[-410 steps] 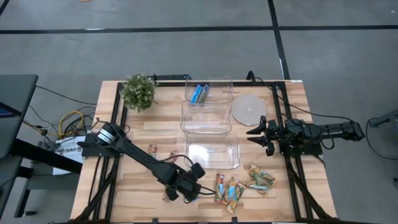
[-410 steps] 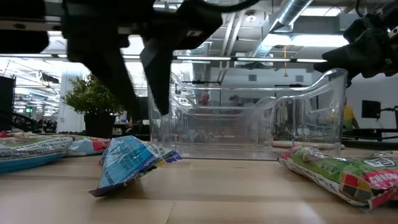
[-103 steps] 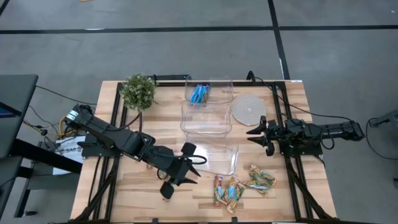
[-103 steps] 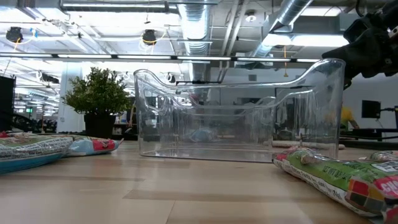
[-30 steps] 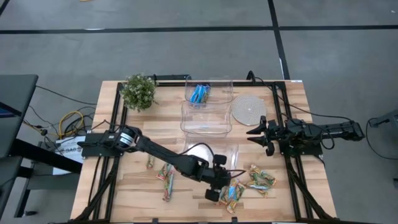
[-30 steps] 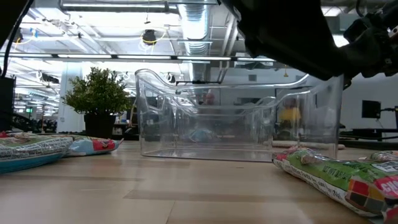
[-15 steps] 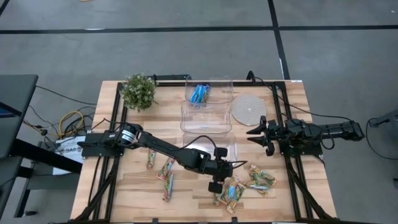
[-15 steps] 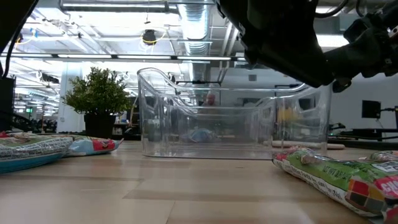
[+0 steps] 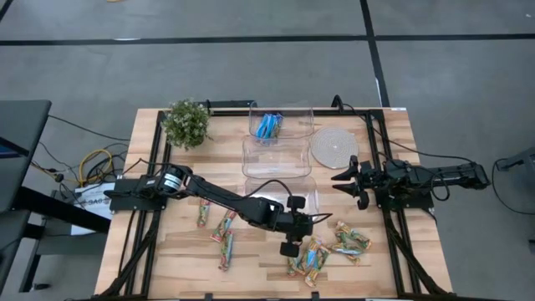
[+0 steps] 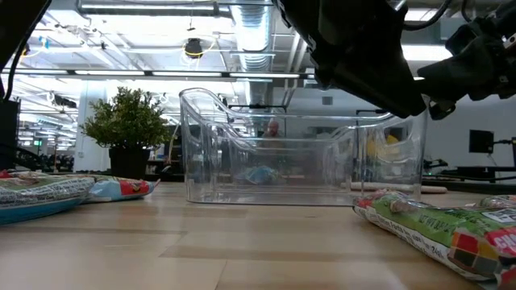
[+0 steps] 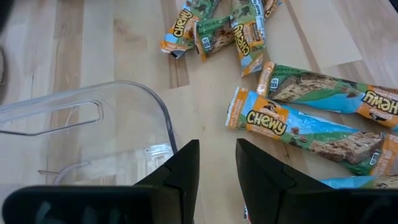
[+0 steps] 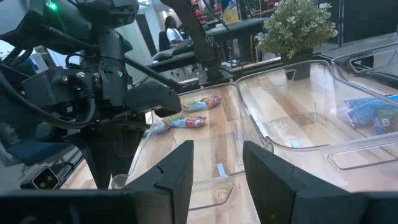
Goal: Pick and place Granola Bars by type
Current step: Adjust the bottom transparent bin, then put the red granola bar into the middle transparent bin
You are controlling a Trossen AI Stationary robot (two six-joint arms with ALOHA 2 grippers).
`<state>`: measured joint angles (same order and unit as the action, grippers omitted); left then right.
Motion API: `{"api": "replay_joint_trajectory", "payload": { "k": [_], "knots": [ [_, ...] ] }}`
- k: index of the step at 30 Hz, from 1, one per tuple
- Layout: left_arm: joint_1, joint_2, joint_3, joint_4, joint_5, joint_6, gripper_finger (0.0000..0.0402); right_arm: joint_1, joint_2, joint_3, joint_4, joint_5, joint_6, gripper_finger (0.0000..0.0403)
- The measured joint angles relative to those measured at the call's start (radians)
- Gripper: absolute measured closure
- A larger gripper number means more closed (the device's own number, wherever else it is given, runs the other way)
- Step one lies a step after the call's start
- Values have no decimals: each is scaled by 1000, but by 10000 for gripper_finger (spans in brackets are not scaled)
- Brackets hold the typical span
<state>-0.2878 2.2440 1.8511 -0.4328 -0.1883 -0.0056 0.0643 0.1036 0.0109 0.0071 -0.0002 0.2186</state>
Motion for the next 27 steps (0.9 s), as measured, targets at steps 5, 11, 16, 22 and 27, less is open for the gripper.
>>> {"api": "replay_joint_trajectory", "payload": {
  "k": [5,11,16,22,27],
  "knots": [
    [-12,-10,0,-2,-6,-4,303,0,0,0,0,0,0,269],
    [-34,-53,0,0,-9,-4,303,0,0,0,0,0,0,269],
    [-55,-89,0,-10,-7,-5,303,0,0,0,0,0,0,269],
    [-67,-131,-22,-36,-3,-6,303,0,0,0,0,0,0,269],
    [-73,-223,-144,-19,-3,-28,303,0,0,0,0,0,0,270]
  ]
}}
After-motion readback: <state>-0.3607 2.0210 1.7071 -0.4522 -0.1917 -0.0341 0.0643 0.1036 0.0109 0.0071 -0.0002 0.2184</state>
